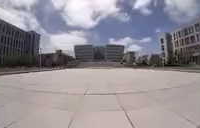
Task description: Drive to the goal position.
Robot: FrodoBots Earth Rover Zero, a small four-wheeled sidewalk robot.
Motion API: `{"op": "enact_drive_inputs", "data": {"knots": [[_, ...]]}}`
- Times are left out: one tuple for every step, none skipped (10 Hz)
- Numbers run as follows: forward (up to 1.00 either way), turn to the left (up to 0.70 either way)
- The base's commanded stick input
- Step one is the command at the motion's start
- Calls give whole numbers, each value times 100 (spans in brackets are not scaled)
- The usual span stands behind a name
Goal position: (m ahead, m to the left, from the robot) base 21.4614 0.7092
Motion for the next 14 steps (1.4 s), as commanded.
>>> {"op": "enact_drive_inputs", "data": {"knots": [[100,0],[100,0],[100,0],[100,0],[100,0],[100,0],[100,0],[100,0],[100,0],[100,0],[100,0],[100,0],[100,0],[100,0]]}}
